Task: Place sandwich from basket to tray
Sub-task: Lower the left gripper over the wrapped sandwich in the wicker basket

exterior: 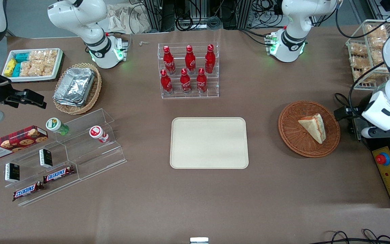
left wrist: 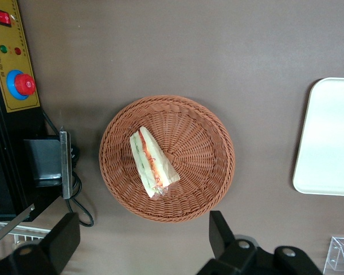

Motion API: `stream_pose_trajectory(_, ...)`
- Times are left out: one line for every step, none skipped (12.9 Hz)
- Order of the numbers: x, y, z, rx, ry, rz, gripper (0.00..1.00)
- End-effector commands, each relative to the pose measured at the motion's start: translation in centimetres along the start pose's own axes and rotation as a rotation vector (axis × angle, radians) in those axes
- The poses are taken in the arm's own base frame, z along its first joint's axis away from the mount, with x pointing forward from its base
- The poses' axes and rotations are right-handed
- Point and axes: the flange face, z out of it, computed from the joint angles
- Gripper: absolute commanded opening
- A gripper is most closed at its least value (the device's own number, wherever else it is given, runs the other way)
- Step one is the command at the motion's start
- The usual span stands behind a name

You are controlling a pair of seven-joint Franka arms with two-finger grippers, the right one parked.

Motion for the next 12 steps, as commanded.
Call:
stream_pose_trajectory(0.4, -0.2, -0.3, 0.009, -0.012, 0.003, 1.00)
stream_pose_trajectory(0.5, -0.1, -0.3, 0.009, -0.010, 0.006, 1.00)
stream_pose_trajectory(0.7, -0.2, -0.3, 0.008, -0.009, 0.007, 1.00)
stream_pose_trajectory(0.7, -0.2, -0.2, 0.008, -0.012, 0.009, 1.00)
stream_pose_trajectory(0.7, -0.2, 0.4, 0.009, -0.027, 0.014, 1.00)
stream_pose_trajectory(0.3, -0.3, 1.1, 0.011, -0.057, 0.021, 1.00)
stream_pose_trajectory(0.0, -0.4, 1.8, 0.015, -0.077, 0.008, 1.00)
stream_pose_trajectory(-0.4, -0.9, 2.5, 0.018, -0.092, -0.006, 1.00)
stream_pose_trajectory(-0.8, -1.3, 3.3, 0.020, -0.105, -0.014, 1.00)
stream_pose_trajectory(-1.4, -1.3, 3.7, 0.022, -0.105, -0.014, 1.00)
stream_pose_trajectory(-2.3, -1.2, 4.1, 0.024, -0.093, -0.012, 1.00)
stream_pose_trajectory(-3.3, -1.2, 4.9, 0.025, -0.071, -0.025, 1.00)
